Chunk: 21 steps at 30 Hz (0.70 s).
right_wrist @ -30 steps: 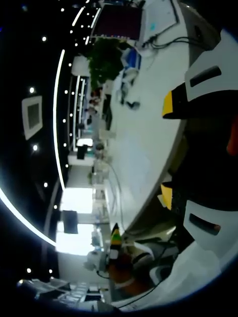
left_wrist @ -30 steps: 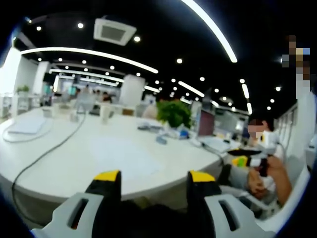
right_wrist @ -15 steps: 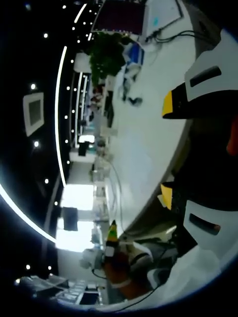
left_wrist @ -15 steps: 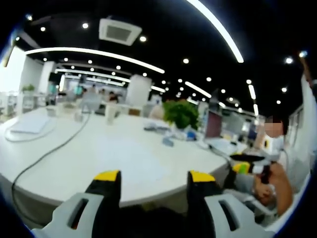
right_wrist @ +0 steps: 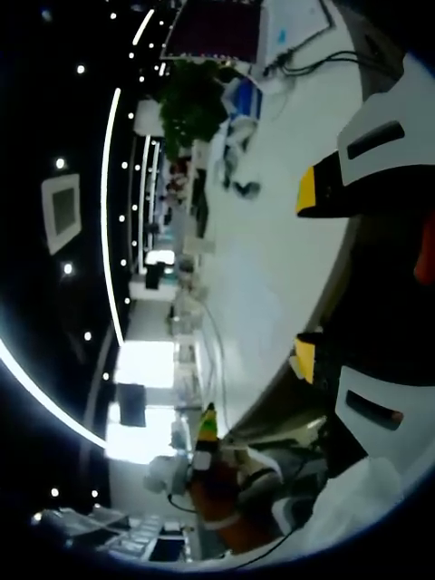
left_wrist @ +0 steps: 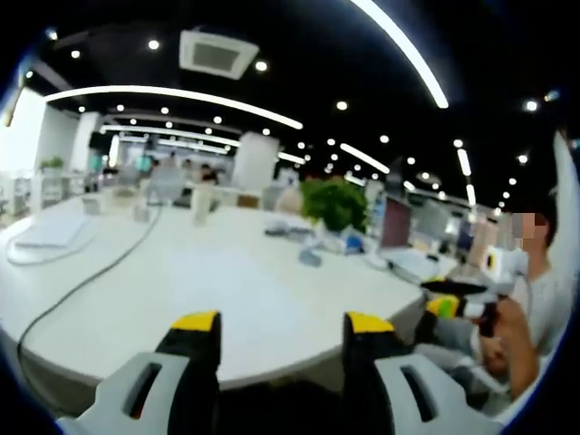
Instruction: Pick up the paper insert the paper into the punch align the paper edges press the punch to punch holes
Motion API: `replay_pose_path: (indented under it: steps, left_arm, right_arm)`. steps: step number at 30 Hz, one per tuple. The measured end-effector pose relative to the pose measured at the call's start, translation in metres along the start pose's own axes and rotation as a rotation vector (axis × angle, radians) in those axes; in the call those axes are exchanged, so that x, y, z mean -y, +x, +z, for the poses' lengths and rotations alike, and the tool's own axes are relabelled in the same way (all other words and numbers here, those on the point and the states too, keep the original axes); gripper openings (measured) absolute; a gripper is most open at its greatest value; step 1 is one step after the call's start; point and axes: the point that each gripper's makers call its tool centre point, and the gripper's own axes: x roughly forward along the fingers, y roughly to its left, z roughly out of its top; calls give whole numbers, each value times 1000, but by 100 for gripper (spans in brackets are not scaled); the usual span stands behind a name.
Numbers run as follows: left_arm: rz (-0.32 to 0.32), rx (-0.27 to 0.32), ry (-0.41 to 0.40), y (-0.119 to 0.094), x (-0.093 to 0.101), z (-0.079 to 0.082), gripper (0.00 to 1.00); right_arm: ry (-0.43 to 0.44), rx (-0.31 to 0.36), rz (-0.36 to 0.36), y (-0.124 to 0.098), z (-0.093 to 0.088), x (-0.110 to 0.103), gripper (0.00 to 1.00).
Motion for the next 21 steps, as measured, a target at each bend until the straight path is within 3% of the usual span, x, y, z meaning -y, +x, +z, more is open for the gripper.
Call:
replay_pose_path:
  steps: [9,12,17,21]
  left_arm:
    - [0,29,23,-2,-1,4,54]
    - [26,30,-7,-2,-21,5,55]
    - [25,56,35,-5,-21,7,54]
    - [27,41,42,-4,-24,1,55]
  right_arm:
    - [-17,-24,2,6,0,0,53]
    - [-12,-30,-2,8,0,-3,53]
    - [-25,-41,-10,9,1,-6,52]
    - [-35,-50,-11,11,2,-9,52]
